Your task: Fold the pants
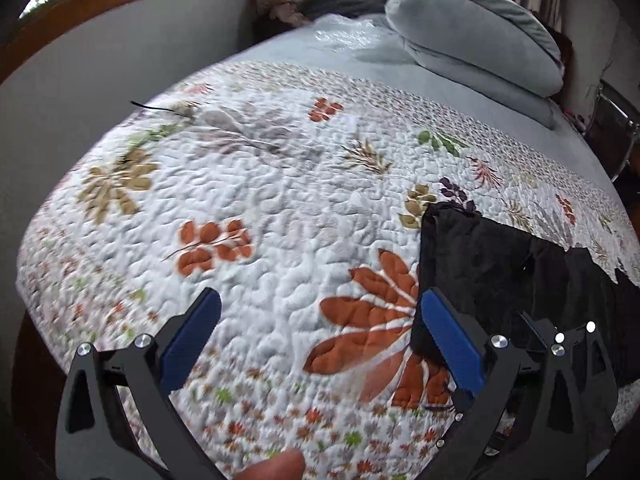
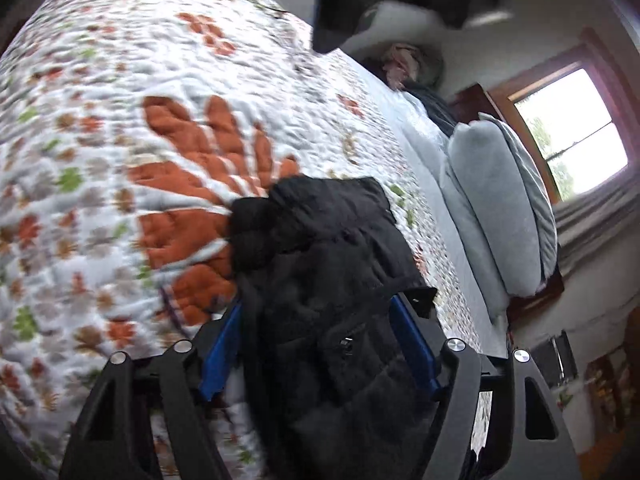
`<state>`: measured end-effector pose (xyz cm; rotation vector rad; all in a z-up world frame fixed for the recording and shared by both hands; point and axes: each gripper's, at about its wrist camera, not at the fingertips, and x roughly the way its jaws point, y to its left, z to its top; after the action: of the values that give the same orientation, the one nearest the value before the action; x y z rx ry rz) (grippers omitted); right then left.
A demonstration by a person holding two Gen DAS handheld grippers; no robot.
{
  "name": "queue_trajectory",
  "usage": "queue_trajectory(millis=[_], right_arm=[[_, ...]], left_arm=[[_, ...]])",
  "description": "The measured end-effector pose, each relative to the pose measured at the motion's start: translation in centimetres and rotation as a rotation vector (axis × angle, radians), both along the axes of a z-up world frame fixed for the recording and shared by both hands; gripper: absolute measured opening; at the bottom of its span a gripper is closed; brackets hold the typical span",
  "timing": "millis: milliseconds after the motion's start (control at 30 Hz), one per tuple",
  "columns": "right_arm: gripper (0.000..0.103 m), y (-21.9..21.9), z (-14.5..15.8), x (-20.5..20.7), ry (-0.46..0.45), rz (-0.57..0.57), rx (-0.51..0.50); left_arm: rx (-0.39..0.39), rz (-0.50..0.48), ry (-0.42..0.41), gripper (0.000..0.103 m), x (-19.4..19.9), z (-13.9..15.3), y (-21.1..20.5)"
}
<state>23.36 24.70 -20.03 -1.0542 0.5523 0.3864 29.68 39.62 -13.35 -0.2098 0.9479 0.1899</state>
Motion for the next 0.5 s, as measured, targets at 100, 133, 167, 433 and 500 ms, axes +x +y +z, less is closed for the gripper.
queue_trajectory(millis=[100, 133, 167, 433, 500], right_arm=[[0.072, -0.5, -0.4, -0.2, -0.024, -0.007, -0.027], [0.072, -0.7, -0.2, -0.1, -0.027, -0.021, -0.018], [0.072, -0.9, 0.0, -0.1, -0.033, -0.034, -0.013], [0.067, 0.7, -1.8, 0.0, -0.114, -0.027, -0.072], [0.067, 1.1, -1.5, -0.6, -0.146, 0.009, -0.104]], left_arm=[[-0.035, -0.105, 0.099, 0.1, 3.9, -1.2, -0.4], [-0.049, -0.151, 0.127, 0.1, 5.0, -1.5, -1.0], [-0.051, -0.199, 0.146, 0.1, 6.3, -1.7, -1.7], [-0.087, -0.366, 0.27, 0.1, 11.6, -4.7, -4.8], [-0.055, -0.34, 0.28, 0.1, 12.4, -5.6, -4.7]])
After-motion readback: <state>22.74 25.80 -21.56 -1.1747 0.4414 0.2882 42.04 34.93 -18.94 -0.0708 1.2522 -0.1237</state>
